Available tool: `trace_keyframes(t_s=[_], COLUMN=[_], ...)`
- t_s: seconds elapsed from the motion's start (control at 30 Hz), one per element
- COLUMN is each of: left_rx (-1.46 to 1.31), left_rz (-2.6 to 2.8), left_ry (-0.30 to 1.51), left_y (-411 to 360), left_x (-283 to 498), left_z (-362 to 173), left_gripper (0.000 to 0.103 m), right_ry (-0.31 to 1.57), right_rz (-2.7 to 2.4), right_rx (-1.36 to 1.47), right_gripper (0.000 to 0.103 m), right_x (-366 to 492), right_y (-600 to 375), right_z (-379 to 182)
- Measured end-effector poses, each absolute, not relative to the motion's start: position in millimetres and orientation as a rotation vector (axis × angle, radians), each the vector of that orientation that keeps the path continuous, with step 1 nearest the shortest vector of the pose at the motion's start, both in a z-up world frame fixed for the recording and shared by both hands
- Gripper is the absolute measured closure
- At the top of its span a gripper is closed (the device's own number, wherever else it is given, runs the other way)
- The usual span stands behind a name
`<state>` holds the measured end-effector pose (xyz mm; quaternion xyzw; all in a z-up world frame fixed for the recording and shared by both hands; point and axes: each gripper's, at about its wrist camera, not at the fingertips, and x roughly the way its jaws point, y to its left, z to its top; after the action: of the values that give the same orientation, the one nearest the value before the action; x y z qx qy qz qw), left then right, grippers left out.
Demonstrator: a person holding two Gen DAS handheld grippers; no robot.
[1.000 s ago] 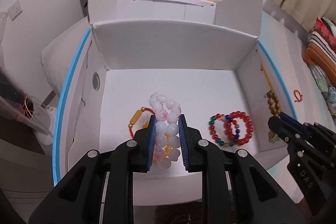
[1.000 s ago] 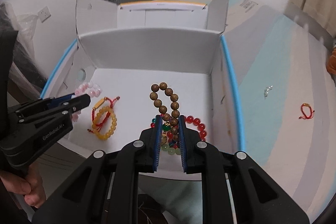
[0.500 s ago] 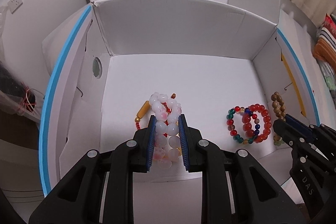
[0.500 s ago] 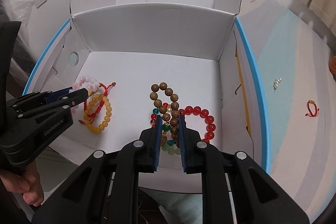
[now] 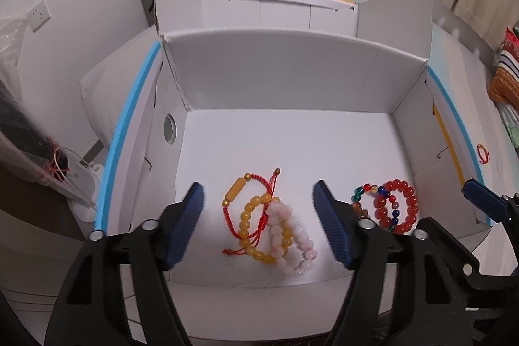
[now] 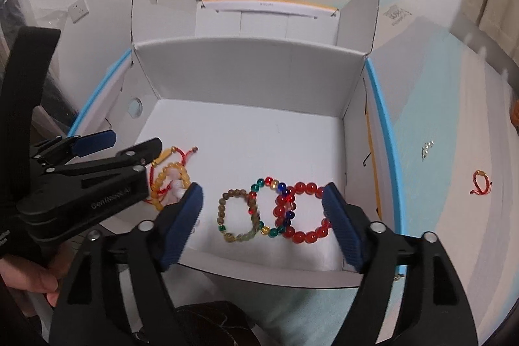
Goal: Organize jewelry
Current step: 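Withdraw both tools from the box back over the bed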
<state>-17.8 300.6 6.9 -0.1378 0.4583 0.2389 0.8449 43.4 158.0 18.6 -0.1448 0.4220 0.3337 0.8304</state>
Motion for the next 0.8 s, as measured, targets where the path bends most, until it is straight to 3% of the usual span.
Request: trace_keyframes(t_s=[0.1, 0.3, 0.37, 0.8], left_rx=[-0.275, -0.229, -0.224, -0.177], left_rz=[0.515, 0.497, 0.481, 0.317], left_ry=[0.945, 0.906, 0.894, 0.858], left_y=[295, 276, 268, 191], left_x=[-17, -12, -8, 55], left_z=[16, 29, 34, 49], left_gripper=[0.015, 0.008, 0.006, 0.006], right_ry=[0.874, 0.828, 0.815, 0.803], right_rz=[0.694, 0.652, 0.628, 0.368], right_rx=[-0.280, -0.199, -0.162, -0.088], right_gripper=[0.021, 0.017, 0.012, 0.011], right_x=[48, 69, 80, 173], right_y=[149, 119, 104, -9], right_z=[27, 49, 55, 64])
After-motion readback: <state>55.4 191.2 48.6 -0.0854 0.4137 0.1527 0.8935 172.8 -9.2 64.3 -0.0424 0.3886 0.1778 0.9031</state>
